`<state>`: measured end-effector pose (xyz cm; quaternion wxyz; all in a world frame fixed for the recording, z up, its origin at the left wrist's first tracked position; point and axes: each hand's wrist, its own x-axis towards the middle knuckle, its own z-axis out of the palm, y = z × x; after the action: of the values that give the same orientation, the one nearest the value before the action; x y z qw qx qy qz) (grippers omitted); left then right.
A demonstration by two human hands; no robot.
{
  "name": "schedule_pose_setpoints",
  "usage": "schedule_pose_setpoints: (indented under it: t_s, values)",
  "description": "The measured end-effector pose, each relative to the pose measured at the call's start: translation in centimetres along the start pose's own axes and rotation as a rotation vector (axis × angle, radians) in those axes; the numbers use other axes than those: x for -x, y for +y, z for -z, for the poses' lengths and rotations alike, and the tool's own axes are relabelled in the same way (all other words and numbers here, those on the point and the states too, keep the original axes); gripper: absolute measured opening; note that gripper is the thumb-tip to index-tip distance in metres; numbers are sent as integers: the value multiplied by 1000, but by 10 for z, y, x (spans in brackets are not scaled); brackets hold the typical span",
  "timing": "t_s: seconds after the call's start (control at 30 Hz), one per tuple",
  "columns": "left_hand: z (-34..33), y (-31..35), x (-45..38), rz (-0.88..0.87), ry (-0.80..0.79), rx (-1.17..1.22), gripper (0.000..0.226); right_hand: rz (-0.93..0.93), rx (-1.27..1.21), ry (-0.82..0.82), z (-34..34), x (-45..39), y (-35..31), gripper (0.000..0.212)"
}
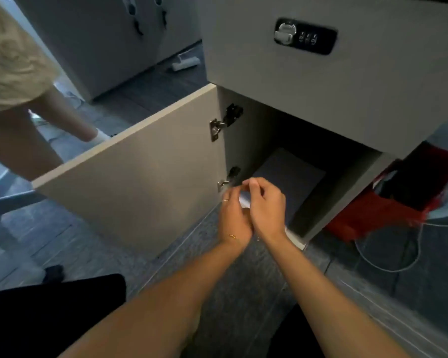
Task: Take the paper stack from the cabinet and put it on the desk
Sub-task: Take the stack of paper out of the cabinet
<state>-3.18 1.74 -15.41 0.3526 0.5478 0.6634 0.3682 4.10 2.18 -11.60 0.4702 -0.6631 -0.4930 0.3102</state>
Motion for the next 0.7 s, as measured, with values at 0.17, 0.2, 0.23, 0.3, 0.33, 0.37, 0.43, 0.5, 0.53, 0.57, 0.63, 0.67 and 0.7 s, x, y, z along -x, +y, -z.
schedule_pose_setpoints:
  t_s: [0.17,0.2,0.23,0.3,0.33,0.37,0.43,0.5,0.53,0.57,0.63,0.67,0.7]
  values:
    - [-29,-19,-59,-30,-291,-288,60,-173,41,90,15,-31,46,28]
    - [-36,-23,-70,15,-322,-342,60,-214,82,88,16,-38,58,28]
    - [-44,-29,-82,37,-354,-394,60,-265,126,76,17,-44,69,29]
    - [-60,-37,-104,-5,-441,-525,60,-375,184,28,16,-54,93,32]
    - [-64,-39,-114,-51,-486,-610,60,-425,197,-2,14,-57,105,35]
    - [-69,-44,-126,-108,-524,-687,59,-472,203,-34,13,-59,114,38]
    - [-74,-51,-147,-178,-595,-792,63,-555,210,-74,12,-64,130,40]
    - [-76,-63,-165,-147,-614,-862,63,-628,217,-99,11,-68,141,40]
    - [-76,-69,-171,-109,-615,-897,57,-662,211,-107,10,-69,147,40]
    - [-75,-75,-175,-57,-613,-916,51,-696,198,-111,8,-69,150,39]
    - [-77,-83,-177,44,-607,-862,46,-757,143,-103,6,-69,159,39]
    - [-78,-84,-175,76,-608,-818,46,-788,112,-93,5,-69,165,40]
    - [-79,-86,-174,100,-609,-772,48,-812,86,-82,4,-68,169,41]
